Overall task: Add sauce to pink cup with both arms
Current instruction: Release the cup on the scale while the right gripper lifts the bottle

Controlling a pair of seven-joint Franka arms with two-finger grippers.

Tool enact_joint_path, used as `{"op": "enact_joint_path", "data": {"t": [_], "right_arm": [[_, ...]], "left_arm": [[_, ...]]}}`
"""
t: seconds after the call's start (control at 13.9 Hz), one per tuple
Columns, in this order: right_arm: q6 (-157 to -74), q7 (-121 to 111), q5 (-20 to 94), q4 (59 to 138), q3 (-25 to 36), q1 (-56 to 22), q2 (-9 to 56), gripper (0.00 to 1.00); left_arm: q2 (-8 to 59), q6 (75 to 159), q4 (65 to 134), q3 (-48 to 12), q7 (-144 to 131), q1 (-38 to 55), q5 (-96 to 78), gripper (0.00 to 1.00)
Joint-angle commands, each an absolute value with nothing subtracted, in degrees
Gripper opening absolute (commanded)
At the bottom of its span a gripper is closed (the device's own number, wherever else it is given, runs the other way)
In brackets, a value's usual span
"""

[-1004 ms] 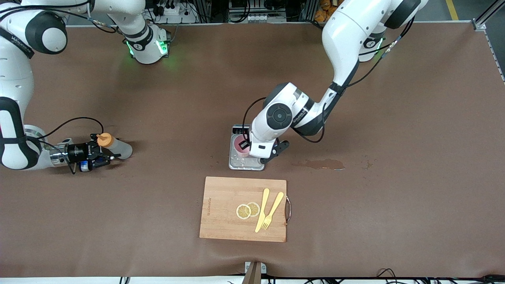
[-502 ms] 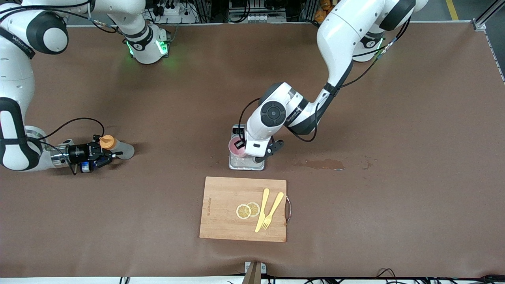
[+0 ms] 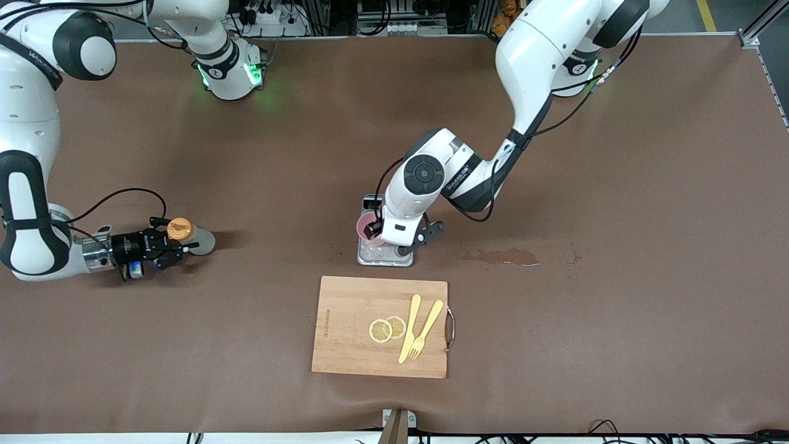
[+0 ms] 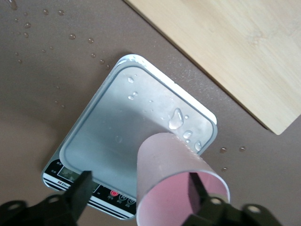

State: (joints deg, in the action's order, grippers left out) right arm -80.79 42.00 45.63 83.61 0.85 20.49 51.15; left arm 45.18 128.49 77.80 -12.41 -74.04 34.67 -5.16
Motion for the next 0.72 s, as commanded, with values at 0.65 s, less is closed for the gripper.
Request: {"op": "enact_joint_path", "data": {"t": [0.65], "right_arm": [[-84.7,62.9,37.6,83.9,3.3,6.3,38.6,0.39]], "left_arm": [[37.0,115.2,77.5,-11.8,-72.1,32.0,-4.4,1.0]]}}
